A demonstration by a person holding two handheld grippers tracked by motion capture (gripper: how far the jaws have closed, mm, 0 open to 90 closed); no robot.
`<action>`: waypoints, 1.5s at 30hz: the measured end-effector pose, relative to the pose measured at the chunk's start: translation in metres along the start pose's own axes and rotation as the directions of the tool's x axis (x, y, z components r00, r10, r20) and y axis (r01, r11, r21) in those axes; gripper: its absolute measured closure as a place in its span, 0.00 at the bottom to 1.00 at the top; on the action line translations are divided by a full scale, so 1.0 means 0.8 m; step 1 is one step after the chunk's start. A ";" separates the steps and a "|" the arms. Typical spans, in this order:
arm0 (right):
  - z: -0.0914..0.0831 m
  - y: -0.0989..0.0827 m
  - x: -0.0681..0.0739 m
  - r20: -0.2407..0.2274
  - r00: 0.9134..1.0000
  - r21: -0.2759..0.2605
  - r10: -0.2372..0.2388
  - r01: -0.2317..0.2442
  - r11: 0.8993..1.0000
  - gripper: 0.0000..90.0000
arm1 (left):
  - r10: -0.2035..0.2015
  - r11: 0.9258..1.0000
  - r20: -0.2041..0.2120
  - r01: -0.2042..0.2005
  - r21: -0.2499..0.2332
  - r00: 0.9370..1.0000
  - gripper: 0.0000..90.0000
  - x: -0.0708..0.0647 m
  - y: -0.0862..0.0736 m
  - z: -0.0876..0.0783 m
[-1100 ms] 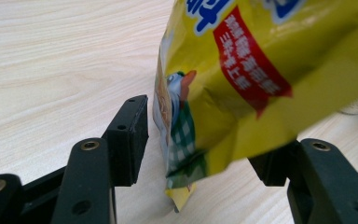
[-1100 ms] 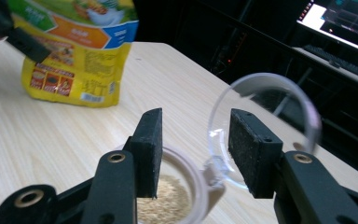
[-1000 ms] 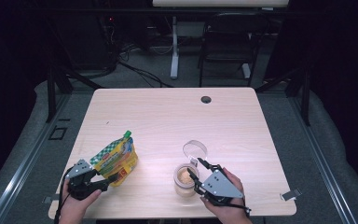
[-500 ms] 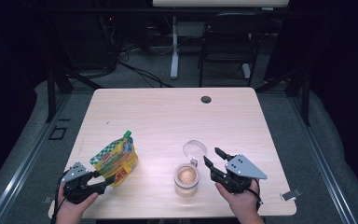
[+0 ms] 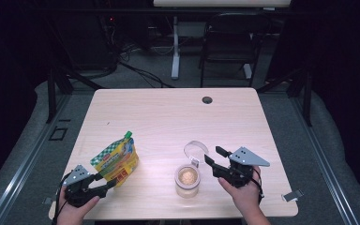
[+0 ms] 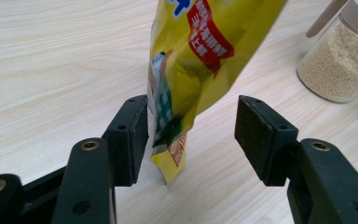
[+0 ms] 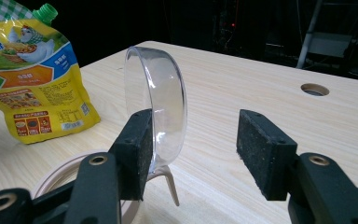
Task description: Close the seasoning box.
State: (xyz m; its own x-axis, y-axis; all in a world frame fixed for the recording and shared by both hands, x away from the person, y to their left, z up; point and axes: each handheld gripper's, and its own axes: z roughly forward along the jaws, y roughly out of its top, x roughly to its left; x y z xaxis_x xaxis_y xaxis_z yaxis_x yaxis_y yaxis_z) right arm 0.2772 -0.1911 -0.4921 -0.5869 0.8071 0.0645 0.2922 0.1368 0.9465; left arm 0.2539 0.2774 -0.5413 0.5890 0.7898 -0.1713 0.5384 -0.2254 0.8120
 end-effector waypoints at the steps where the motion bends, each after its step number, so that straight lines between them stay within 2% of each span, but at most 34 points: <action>1: 0.001 0.000 0.000 0.000 1.000 0.002 0.002 -0.002 1.000 0.51 | 0.003 1.000 -0.001 -0.003 -0.001 1.000 0.50 0.000 0.000 0.000; 10: 0.011 -0.001 0.000 -0.044 0.999 0.019 0.004 -0.003 1.000 0.52 | -0.016 1.000 0.006 0.016 -0.008 1.000 0.50 -0.004 -0.004 -0.001; 17: 0.013 -0.001 0.001 -0.042 0.999 0.020 -0.001 0.002 1.000 0.55 | -0.011 1.000 0.010 0.011 0.000 1.000 0.49 -0.007 -0.004 -0.001; 23: 0.013 0.001 0.003 -0.059 0.998 0.013 0.002 -0.001 1.000 0.59 | -0.008 1.000 0.007 0.008 -0.004 1.000 0.50 -0.008 -0.005 -0.002; 35: 0.013 0.004 0.010 -0.086 0.996 0.009 -0.024 0.025 1.000 0.66 | -0.011 1.000 -0.007 0.011 -0.013 1.000 0.49 -0.006 -0.005 -0.009; 45: 0.011 0.006 0.014 -0.090 0.995 0.010 -0.041 0.043 0.999 0.69 | -0.017 0.999 -0.015 0.017 -0.027 1.000 0.49 -0.006 -0.006 -0.011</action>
State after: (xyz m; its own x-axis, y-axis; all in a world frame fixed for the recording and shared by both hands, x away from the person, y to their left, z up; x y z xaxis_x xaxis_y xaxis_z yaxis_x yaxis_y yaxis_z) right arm 0.2787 -0.1766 -0.4896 -0.6638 0.7460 0.0532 0.2748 0.1770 0.9451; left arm 0.2433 0.2795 -0.5397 0.5706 0.8020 -0.1766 0.5314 -0.1966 0.8240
